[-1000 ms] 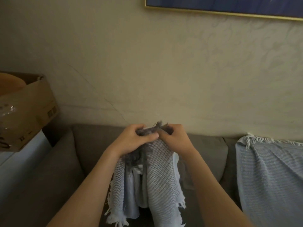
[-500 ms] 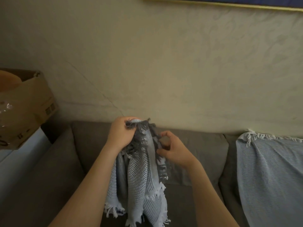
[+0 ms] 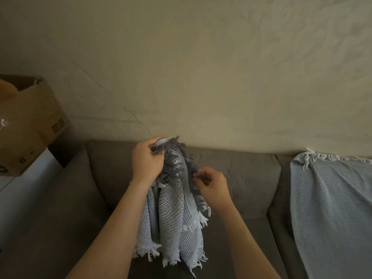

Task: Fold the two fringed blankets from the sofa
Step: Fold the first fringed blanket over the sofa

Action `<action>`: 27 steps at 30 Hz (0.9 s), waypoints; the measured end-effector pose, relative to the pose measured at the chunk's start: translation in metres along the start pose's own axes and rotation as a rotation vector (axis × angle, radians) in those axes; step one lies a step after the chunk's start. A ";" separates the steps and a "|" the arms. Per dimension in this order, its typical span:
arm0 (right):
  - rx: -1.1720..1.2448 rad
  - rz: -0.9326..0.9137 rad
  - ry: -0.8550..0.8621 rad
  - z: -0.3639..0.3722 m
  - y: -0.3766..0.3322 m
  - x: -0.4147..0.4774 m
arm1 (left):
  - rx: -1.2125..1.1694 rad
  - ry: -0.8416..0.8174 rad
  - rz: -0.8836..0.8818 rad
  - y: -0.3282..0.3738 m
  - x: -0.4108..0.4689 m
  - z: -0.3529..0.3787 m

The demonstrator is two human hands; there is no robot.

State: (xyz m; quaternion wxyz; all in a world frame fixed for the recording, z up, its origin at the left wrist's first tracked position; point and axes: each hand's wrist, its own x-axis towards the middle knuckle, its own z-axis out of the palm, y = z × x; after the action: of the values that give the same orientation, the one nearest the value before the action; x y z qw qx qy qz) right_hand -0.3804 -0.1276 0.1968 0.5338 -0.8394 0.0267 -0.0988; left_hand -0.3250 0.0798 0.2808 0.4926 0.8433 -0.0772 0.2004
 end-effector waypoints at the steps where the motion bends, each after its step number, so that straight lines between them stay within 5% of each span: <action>1: -0.020 0.005 0.035 0.002 0.002 -0.001 | -0.008 -0.011 0.005 0.000 0.000 0.001; 11: -0.190 -0.042 -0.111 0.015 0.012 0.002 | -0.035 -0.064 0.044 0.001 0.002 0.008; 17: -0.215 -0.182 0.123 0.021 0.013 0.002 | -0.040 -0.063 0.009 -0.001 0.006 0.007; 27: 0.284 0.114 -0.054 -0.001 0.010 0.009 | 0.035 -0.080 -0.024 -0.018 0.018 0.000</action>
State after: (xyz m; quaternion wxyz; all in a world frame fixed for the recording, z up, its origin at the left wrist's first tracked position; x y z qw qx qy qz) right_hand -0.3715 -0.1342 0.1894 0.6523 -0.7550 0.0457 -0.0487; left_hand -0.3026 0.0898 0.2735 0.4768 0.8600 -0.0831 0.1618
